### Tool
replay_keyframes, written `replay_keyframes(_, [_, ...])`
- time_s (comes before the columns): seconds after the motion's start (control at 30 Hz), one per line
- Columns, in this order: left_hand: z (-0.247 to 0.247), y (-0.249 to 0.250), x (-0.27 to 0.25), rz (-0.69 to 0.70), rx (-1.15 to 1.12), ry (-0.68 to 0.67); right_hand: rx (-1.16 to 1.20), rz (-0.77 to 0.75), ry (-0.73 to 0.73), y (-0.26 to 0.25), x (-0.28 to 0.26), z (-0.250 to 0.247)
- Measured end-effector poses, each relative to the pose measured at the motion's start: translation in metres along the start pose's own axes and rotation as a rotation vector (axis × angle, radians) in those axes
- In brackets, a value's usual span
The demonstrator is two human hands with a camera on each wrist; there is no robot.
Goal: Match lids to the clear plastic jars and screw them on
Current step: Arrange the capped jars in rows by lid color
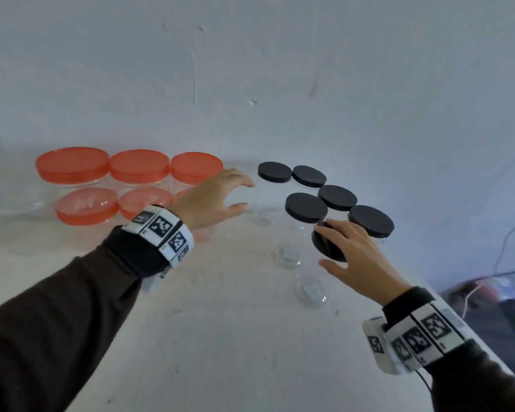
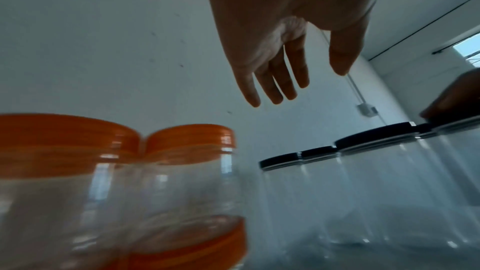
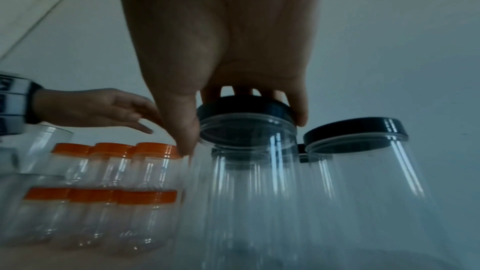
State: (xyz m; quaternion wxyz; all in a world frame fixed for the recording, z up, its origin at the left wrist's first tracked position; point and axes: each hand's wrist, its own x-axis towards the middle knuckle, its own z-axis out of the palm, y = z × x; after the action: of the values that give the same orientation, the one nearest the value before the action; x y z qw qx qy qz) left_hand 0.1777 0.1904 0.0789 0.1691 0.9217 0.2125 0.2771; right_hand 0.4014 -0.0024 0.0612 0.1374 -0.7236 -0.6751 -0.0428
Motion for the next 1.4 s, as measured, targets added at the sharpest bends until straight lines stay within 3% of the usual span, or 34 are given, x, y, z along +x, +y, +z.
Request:
replay_keyframes(0.23, [0.065,0.036,0.064,-0.075,-0.022,-0.134,0.060,-0.202,-0.072,0.031,-0.020,-0.014])
replay_keyframes(0.4, [0.097,0.039,0.084,-0.155,-0.051,-0.222,-0.048,-0.314,-0.157,0.049,-0.029,-0.016])
replay_keyframes(0.53, [0.107,0.038,0.081,-0.196,-0.082,-0.092,-0.032,-0.347,-0.131,0.055,-0.028,-0.010])
replay_keyframes(0.63, [0.100,0.034,0.070,-0.235,-0.033,-0.021,-0.059,-0.411,-0.023,0.058,-0.025,0.002])
replay_keyframes(0.83, [0.063,0.014,0.012,-0.382,0.008,0.080,-0.061,-0.479,0.078,0.044,0.017,0.028])
replay_keyframes(1.2, [0.012,-0.020,-0.072,-0.636,0.131,0.352,0.115,-0.389,0.100,-0.017,0.130,0.071])
replay_keyframes(1.4, [0.020,-0.033,-0.079,-0.614,0.030,0.429,0.134,-0.359,0.193,-0.033,0.167,0.092])
